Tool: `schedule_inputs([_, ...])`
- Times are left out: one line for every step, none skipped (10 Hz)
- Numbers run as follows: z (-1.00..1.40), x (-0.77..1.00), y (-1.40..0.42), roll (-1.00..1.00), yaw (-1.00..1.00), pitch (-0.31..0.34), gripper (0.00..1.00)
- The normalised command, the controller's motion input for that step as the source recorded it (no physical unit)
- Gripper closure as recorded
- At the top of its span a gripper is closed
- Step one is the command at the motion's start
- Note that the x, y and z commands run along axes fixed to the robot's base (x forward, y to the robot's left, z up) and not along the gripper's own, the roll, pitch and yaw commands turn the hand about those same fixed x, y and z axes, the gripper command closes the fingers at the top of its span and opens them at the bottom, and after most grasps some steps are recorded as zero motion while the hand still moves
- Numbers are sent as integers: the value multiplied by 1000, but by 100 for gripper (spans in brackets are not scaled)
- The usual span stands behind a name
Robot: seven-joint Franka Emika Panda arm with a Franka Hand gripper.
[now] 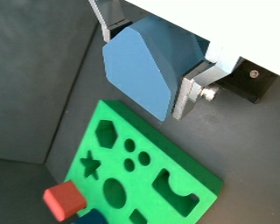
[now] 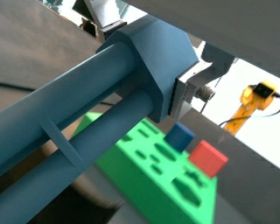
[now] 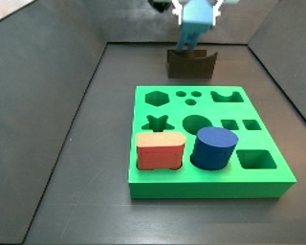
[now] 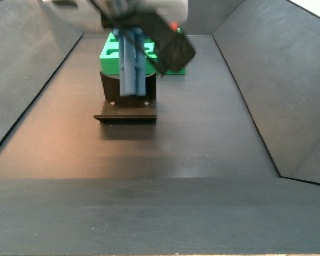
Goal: Pick up the 3 prong object. Move up. Rotate the 3 prong object. Place the 3 prong object on the fixture. Regrasp the 3 prong object. Move to above the board. Insert the 3 prong object.
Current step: Place the 3 prong object on the fixture.
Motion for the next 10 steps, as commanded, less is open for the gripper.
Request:
schedule_inputs([-1000,99,16,-19,-28,-142,100])
schedule_inputs([-1000,103,15,-22,-6,-136,100])
schedule_inputs([-757,94,6,-41,39,-110,100])
schedule_inputs([-632,86,3,-51,50,-96,100])
schedule_inputs([-419,68,9,-63,58,-75,100])
schedule_inputs([-320,52,60,-48,53,-75,100])
schedule_inputs([-312,49,65,-48,51,-72,100])
schedule_inputs([-313,47,65,-46,49,-70,100])
schedule_inputs([-313,46,64,-46,48,-68,100])
schedule_inputs([-313,45,64,-45,46,-66,100])
